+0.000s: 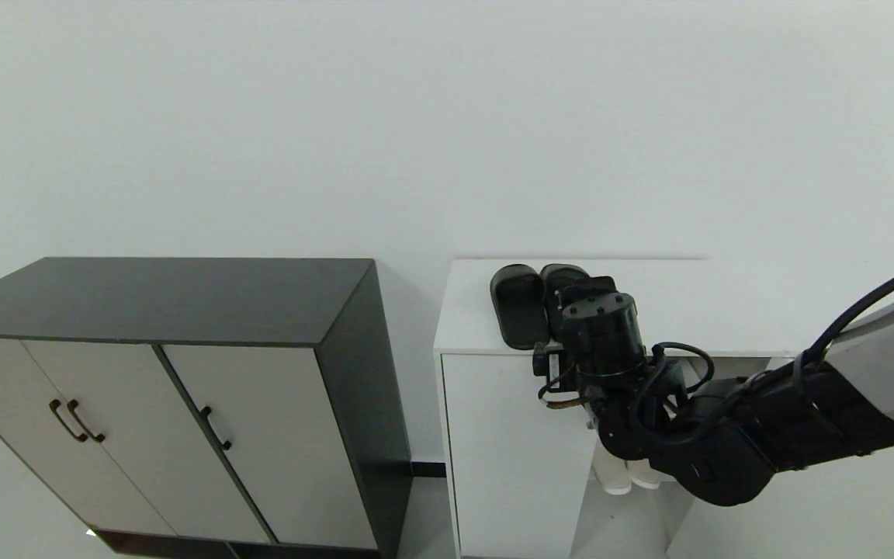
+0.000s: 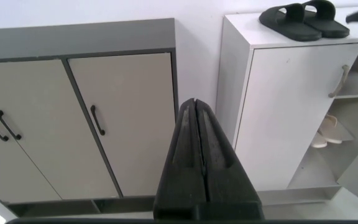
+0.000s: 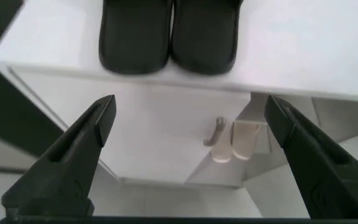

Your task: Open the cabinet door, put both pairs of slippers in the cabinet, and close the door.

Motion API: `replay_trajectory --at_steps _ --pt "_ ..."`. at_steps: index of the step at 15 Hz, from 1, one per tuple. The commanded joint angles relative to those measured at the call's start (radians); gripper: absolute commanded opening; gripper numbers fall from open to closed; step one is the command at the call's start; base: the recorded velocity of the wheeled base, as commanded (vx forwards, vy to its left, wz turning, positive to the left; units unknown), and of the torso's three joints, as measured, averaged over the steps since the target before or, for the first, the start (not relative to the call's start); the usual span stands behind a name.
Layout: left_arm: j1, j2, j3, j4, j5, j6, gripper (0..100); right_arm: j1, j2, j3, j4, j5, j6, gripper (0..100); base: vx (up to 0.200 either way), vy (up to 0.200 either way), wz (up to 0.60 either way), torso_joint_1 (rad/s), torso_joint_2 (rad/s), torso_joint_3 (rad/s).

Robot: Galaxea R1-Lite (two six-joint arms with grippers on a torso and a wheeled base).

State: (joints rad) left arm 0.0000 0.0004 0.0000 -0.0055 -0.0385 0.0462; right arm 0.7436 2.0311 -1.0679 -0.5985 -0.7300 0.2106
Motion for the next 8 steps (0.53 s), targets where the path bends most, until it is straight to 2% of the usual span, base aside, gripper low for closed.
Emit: replay_trajectory --at_steps 1,6,8 --pt "0.0 0.0 0.0 -0.001 0.0 0.0 0 -0.009 0.006 -0.02 0.002 0.001 0.001 100 0.2 0.0 0.0 -0.007 0.0 0.002" --pt "0.0 0.001 0.0 -0.001 0.0 0.0 0 -0.021 0.067 -0.018 -0.027 0.038 0.006 100 0.2 0.0 0.0 0.003 0.0 0.0" --pt "0.0 0.0 0.0 -0.001 0.0 0.0 0 -0.03 0.1 -0.023 -0.087 0.087 -0.005 100 0.0 0.0 0.0 0.0 0.0 0.0"
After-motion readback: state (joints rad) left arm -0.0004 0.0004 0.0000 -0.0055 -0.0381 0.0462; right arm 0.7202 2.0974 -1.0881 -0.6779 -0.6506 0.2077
